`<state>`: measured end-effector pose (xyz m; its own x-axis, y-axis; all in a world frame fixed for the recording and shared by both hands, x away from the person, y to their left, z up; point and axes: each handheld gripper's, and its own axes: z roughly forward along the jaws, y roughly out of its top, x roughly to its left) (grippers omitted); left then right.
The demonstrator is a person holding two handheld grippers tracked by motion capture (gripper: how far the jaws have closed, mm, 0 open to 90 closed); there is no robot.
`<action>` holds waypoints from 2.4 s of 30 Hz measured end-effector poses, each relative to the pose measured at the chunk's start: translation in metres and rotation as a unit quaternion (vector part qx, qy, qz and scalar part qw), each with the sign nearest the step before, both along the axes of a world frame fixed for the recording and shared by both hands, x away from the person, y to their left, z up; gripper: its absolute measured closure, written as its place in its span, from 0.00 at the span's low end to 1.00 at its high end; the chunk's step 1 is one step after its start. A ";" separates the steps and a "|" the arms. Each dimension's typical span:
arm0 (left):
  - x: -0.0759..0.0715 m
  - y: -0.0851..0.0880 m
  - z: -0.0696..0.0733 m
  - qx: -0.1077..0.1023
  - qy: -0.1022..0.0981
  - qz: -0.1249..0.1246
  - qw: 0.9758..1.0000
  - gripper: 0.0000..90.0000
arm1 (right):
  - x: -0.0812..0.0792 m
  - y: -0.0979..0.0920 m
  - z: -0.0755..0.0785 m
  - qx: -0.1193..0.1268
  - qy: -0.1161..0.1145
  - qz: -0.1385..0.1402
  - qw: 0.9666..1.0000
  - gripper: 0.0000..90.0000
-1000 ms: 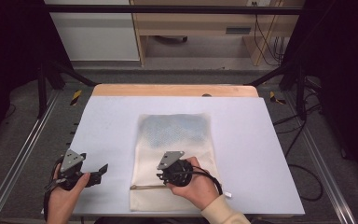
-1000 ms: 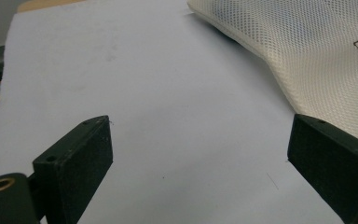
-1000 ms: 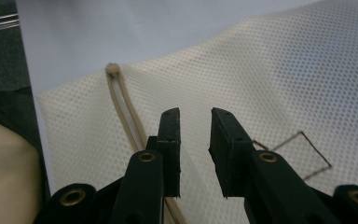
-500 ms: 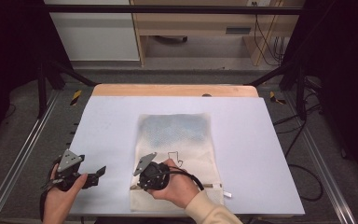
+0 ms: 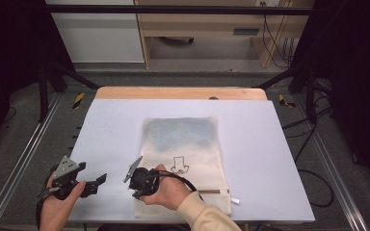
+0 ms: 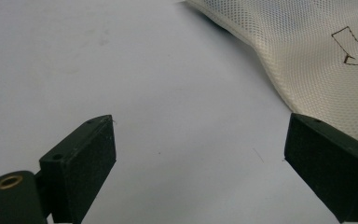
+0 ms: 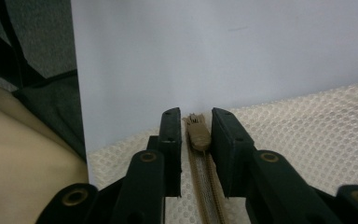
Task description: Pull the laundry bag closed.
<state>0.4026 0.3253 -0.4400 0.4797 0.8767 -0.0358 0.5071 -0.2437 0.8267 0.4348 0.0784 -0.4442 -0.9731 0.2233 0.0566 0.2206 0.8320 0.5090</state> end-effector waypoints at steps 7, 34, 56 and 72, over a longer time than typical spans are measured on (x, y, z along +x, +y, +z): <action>-0.015 -0.008 0.001 -0.010 0.002 -0.019 1.000 0.09 | 0.001 0.000 0.009 -0.006 -0.007 0.018 1.000 0.91; -0.044 -0.054 -0.009 -0.024 0.026 -0.082 0.996 0.06 | 0.004 -0.011 0.019 0.033 -0.005 0.032 0.999 0.91; -0.036 -0.086 -0.016 -0.073 0.063 -0.135 0.986 0.22 | 0.003 -0.020 0.032 0.054 -0.037 0.027 0.997 0.91; -0.020 -0.100 -0.029 -0.066 0.095 -0.154 0.981 0.34 | 0.003 -0.024 0.037 0.062 -0.044 0.027 0.997 0.91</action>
<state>0.3824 0.2258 -0.4693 0.6952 0.6723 -0.2543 0.5746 -0.3074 0.7585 0.4378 0.0546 -0.4072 -0.9860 0.1665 -0.0048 0.1270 0.7705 0.6247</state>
